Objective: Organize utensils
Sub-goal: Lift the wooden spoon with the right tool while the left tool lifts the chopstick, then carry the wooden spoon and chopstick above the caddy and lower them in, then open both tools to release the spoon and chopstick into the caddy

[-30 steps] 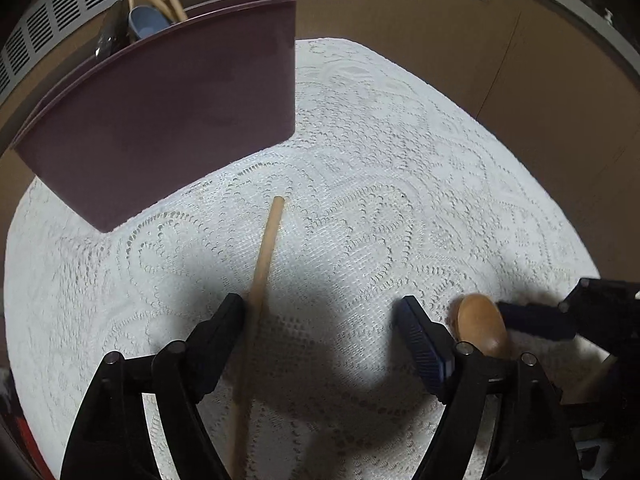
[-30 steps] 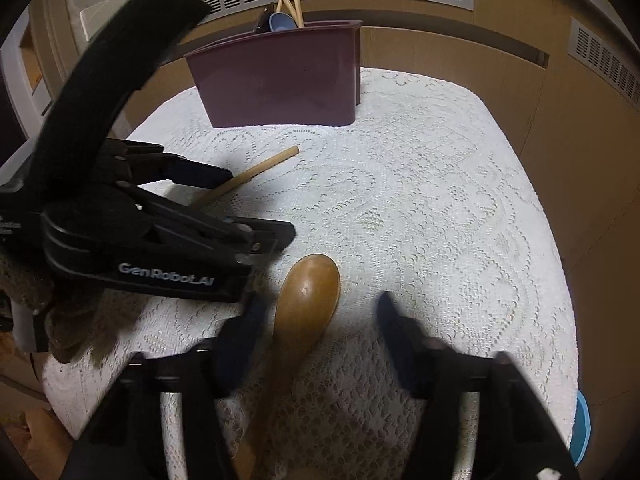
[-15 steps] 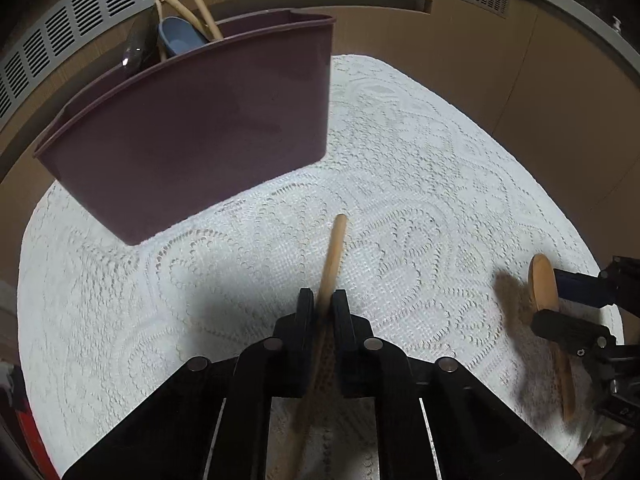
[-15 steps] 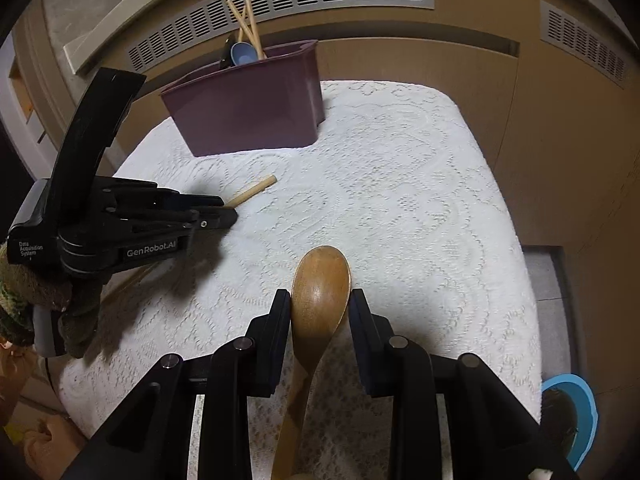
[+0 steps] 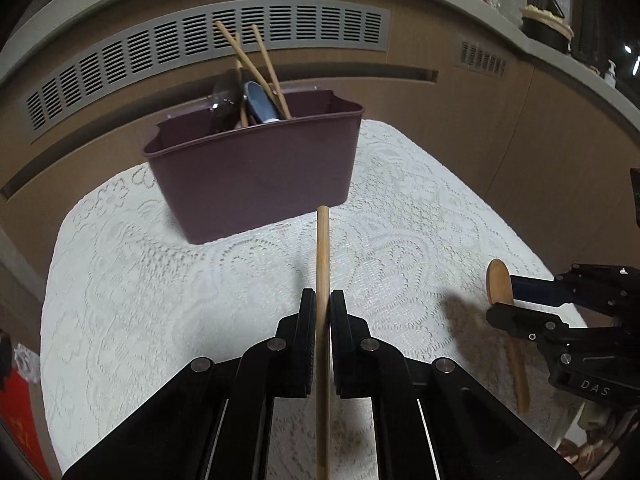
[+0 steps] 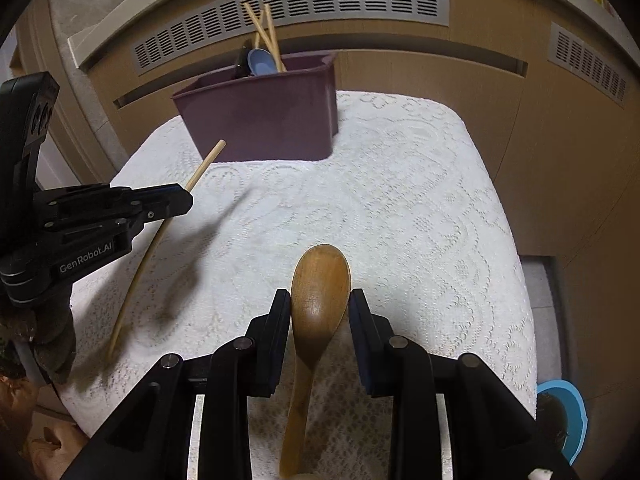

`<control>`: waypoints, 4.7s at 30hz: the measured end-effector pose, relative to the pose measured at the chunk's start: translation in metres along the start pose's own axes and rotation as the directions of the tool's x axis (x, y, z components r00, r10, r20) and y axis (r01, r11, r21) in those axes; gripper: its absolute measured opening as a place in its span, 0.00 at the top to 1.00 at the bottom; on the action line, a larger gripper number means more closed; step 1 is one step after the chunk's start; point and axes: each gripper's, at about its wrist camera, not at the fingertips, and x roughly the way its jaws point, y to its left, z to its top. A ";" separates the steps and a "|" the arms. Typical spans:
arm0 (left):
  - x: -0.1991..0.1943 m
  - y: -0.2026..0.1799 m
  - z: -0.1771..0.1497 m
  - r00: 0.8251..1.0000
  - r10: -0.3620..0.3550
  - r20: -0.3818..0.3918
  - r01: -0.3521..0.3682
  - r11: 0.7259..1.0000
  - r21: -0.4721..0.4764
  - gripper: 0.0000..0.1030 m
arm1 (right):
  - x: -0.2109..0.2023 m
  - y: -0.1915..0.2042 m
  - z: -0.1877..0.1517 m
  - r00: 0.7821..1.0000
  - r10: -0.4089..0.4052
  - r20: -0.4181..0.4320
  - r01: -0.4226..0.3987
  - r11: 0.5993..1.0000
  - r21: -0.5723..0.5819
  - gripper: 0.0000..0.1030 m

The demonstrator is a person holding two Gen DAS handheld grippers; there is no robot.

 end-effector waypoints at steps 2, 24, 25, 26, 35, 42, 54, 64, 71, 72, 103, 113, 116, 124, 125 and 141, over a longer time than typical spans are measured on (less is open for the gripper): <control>-0.009 0.009 -0.002 0.999 -0.026 0.022 0.027 0.998 -0.049 0.93 | -0.005 0.005 0.002 1.000 0.000 0.013 0.000 1.000 -0.008 0.72; -0.005 0.033 0.019 0.975 -0.090 -0.203 0.063 0.988 -0.139 0.79 | -0.073 0.025 0.034 0.972 0.069 0.224 -0.054 0.996 -0.072 0.73; 0.008 0.034 0.017 0.964 -0.095 -0.248 0.056 0.986 -0.159 0.79 | -0.071 0.023 0.032 0.973 0.074 0.219 -0.061 0.996 -0.066 0.73; 0.018 0.034 0.016 0.956 -0.094 -0.279 0.046 0.984 -0.174 0.79 | -0.069 0.022 0.031 0.974 0.078 0.215 -0.067 0.996 -0.060 0.74; 0.072 0.023 0.020 0.919 0.004 -0.395 -0.058 0.990 -0.125 0.79 | -0.062 0.008 0.015 0.976 0.090 0.196 -0.080 0.995 -0.060 0.80; 0.055 0.006 0.001 0.957 0.073 -0.282 -0.089 0.995 -0.045 0.92 | -0.018 0.008 -0.003 0.995 0.070 0.067 -0.062 0.993 -0.105 0.55; -0.032 0.040 -0.053 1.000 -0.005 -0.007 0.003 0.963 -0.270 0.93 | 0.062 -0.014 0.007 0.995 -0.044 -0.094 0.050 0.997 0.058 0.45; -0.069 0.055 -0.039 0.995 -0.011 0.102 0.041 0.952 -0.303 0.93 | 0.040 0.021 0.004 0.998 -0.002 -0.069 -0.003 0.997 -0.073 0.72; -0.117 0.042 -0.009 0.966 -0.004 0.259 0.068 0.969 -0.239 0.93 | -0.020 0.019 0.018 0.995 0.069 0.071 -0.064 0.996 -0.059 0.72; -0.126 0.041 0.002 0.958 0.000 0.288 0.067 0.972 -0.224 0.93 | -0.031 0.018 0.026 0.991 0.082 0.105 -0.076 0.995 -0.059 0.72; -0.049 0.124 0.201 0.924 0.041 0.380 0.022 0.987 -0.161 0.93 | 0.025 0.044 0.263 0.861 0.099 0.499 -0.014 0.985 -0.171 0.72; 0.035 0.133 0.156 0.983 0.004 0.184 0.039 0.972 -0.231 0.93 | 0.106 0.031 0.221 0.948 0.083 0.308 -0.048 0.992 -0.118 0.72; 0.040 0.127 0.148 0.989 0.000 0.145 0.035 0.972 -0.234 0.91 | 0.109 0.031 0.213 0.959 0.073 0.275 -0.043 0.993 -0.114 0.72; -0.003 0.110 0.118 0.978 0.075 0.196 -0.017 0.959 -0.282 0.54 | 0.063 0.019 0.183 0.960 0.046 0.276 -0.036 0.999 -0.039 0.41; -0.011 0.105 0.113 0.975 0.088 0.204 -0.027 0.959 -0.284 0.48 | 0.051 0.020 0.176 0.957 0.047 0.286 -0.037 0.999 -0.040 0.40; -0.131 0.018 -0.028 0.888 0.300 0.349 -0.200 0.934 -0.294 0.00 | -0.071 0.025 0.030 0.938 -0.005 0.347 0.005 1.000 0.002 0.08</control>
